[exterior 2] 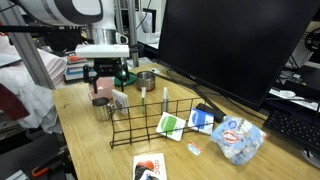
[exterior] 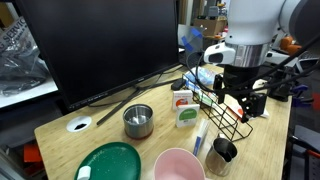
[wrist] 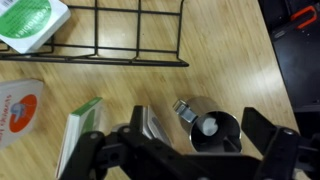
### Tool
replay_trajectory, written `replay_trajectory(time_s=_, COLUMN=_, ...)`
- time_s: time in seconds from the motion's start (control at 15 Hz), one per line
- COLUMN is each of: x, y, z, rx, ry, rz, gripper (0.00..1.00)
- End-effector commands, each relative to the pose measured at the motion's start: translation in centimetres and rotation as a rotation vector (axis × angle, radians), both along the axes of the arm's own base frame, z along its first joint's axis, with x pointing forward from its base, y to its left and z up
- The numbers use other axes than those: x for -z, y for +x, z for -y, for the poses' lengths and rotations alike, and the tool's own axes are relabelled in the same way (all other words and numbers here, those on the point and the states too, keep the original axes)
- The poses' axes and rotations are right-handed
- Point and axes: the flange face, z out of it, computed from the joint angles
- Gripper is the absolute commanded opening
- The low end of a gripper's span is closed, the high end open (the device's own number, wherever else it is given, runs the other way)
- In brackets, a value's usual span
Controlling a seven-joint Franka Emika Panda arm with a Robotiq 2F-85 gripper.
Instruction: Take the book in the middle and put it in the black rack
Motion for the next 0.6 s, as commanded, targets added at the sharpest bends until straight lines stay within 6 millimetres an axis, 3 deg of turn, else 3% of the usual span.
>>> replay_trajectory(time_s=0.0, x=0.44, y=-0.17, z=-0.39, rx=-0.036, ry=-0.004, rz=-0.021, gripper=1.0)
replay_trajectory(time_s=0.53, x=0.76, y=0.05, z=-0.65, rx=-0.078, ry=-0.007, rz=-0.045, gripper=1.0)
